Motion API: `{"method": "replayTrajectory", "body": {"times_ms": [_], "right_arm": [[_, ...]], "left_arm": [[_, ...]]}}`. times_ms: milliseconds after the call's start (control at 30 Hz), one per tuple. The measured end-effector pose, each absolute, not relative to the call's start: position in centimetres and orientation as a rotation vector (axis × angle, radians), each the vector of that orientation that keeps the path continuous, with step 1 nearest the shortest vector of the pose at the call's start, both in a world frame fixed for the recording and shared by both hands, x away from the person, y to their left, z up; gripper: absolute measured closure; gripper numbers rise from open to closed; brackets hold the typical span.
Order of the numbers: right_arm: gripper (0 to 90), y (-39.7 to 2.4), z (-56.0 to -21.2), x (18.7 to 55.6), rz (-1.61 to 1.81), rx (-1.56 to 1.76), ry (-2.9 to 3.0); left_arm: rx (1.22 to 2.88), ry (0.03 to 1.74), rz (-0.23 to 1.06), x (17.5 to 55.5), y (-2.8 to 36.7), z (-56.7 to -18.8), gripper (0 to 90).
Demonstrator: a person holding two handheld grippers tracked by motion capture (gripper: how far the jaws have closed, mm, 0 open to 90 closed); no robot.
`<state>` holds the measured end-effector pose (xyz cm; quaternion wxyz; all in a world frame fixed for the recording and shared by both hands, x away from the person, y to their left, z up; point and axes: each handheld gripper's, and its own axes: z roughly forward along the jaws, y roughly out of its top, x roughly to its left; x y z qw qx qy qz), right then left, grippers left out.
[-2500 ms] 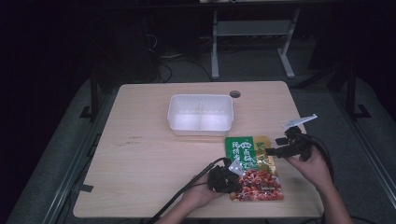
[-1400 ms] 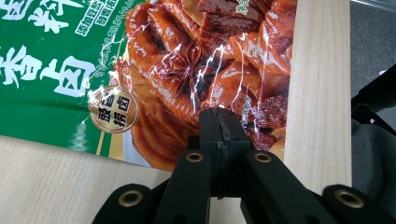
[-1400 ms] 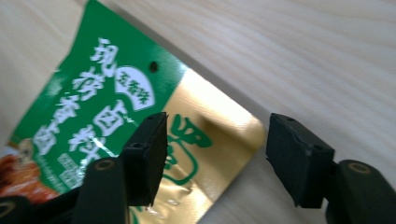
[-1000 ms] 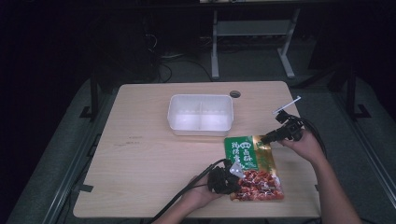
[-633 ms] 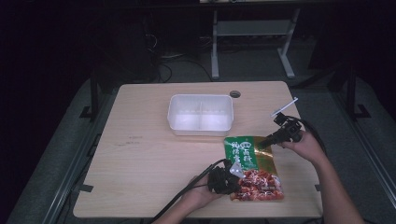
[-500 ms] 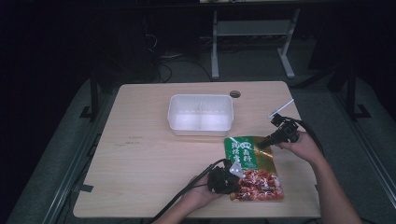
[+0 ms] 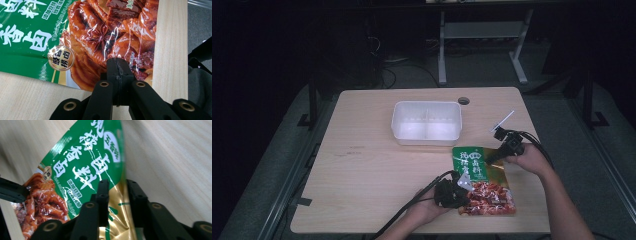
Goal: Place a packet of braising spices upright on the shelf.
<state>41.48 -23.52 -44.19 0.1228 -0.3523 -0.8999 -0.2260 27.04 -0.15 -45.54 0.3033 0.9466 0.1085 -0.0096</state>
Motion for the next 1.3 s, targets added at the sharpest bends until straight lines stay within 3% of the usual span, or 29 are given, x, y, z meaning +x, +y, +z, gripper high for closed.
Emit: {"method": "replayTrajectory", "body": {"times_ms": [333,667,1300], "right_arm": [[88.5,-23.4,-43.7,40.9,-0.618,-1.031,-2.686],[89.1,-24.3,-42.7,40.3,-0.659,-1.038,-2.662],[89.3,-25.9,-38.3,38.2,-0.815,-1.030,-2.676]], "left_arm": [[2.502,0.289,-0.009,26.7,0.0,-45.6,88.8],[2.462,0.260,-0.039,26.3,0.6,-44.4,74.8],[2.396,0.331,0.084,26.6,6.5,-41.7,52.4]]}}
